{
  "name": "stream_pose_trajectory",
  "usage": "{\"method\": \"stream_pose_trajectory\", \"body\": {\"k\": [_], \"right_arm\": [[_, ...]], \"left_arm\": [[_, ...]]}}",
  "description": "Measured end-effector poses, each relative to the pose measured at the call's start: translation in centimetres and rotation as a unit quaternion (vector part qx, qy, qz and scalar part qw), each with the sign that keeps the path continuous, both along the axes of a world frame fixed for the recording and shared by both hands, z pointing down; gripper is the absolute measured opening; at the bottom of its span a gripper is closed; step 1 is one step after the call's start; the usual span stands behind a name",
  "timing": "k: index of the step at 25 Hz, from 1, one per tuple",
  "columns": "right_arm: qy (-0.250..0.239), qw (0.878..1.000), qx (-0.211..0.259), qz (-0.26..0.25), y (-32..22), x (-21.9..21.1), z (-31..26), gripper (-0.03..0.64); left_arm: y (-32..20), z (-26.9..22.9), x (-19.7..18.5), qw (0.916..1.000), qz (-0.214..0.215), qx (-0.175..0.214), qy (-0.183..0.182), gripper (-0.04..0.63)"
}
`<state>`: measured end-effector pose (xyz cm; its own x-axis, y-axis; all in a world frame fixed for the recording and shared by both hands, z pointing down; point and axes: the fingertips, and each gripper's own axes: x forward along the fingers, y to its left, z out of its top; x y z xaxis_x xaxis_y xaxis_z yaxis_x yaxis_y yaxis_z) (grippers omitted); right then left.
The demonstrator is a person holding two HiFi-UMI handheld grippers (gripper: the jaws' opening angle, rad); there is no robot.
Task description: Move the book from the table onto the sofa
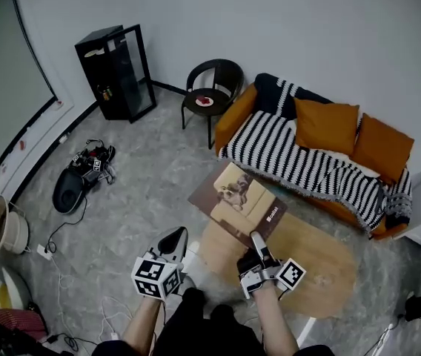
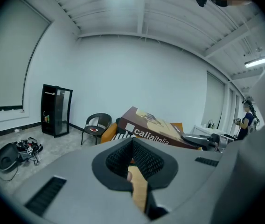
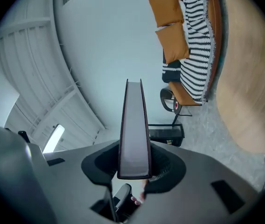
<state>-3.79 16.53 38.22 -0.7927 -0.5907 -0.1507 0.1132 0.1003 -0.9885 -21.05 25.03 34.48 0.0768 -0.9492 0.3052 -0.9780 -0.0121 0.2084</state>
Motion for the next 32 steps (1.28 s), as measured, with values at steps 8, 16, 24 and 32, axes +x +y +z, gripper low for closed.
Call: {"method": "stream_pose_trajectory", "body": {"k": [8,16,24,32], "right_arm": [[0.010,1.000,-0.005,-0.007,-0.7,-9.5,0.9,0.155],[0.018,1.000,-0.007,0.009,-3.0,-15.2,1.4,0.155],[0.025,1.000,-0.013,0.012,-6.5,-17.6,2.0,0.155],[0.018,0.999,-0.022,0.024,-13.1,-20.8,3.4,0.155]], "left_arm": [[-0.5,0.6,-8.6,1.0000,0.005,-0.001,-0.006,0.014],[-2.0,1.0,-14.5,0.9998,0.020,0.000,-0.009,0.014],[-5.1,1.8,-17.2,0.9998,0.018,-0.004,-0.005,0.014],[-11.9,3.4,-20.2,0.9995,0.027,-0.015,0.001,0.014]]}}
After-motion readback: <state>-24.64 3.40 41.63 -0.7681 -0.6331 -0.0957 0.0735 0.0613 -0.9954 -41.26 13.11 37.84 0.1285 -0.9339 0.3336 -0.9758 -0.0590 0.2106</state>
